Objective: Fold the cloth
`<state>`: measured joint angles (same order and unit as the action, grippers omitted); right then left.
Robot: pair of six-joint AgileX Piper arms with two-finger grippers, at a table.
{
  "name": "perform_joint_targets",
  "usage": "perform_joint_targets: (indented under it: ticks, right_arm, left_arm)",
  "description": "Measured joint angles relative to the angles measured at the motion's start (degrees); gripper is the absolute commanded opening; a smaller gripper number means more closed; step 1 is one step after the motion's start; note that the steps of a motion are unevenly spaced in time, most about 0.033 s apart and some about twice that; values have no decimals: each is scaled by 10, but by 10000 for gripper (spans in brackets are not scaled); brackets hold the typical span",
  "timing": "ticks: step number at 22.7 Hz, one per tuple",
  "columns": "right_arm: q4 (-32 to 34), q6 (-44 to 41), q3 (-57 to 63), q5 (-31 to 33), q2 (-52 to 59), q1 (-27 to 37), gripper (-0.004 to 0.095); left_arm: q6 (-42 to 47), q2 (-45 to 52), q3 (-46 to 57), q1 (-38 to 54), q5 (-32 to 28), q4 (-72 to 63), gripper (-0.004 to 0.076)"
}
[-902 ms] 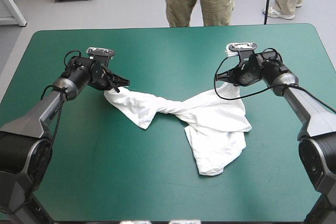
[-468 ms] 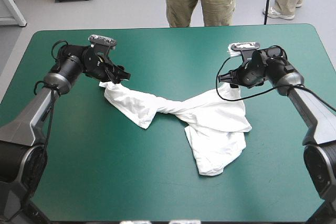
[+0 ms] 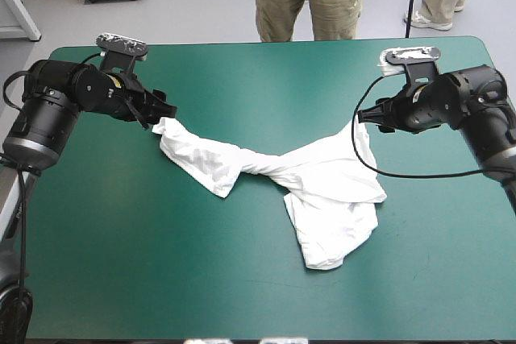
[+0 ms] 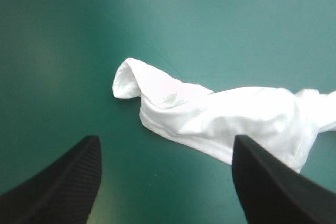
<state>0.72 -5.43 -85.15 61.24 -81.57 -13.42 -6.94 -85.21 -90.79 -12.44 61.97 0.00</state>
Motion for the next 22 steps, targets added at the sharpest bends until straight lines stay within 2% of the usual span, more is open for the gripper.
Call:
perform_joint_targets:
  ticks: [9,14,22]
  right_arm:
    - [-7,0,3,7,14,0,537]
    - [-13,2,13,7,14,0,537]
    - [-14,2,13,5,14,0,537]
  left_arm:
    - [23,-48,15,16,-13,9,496]
    - [25,-161,-20,66,-35,-25,494]
    - [25,-309,-78,69,-61,-40,492]
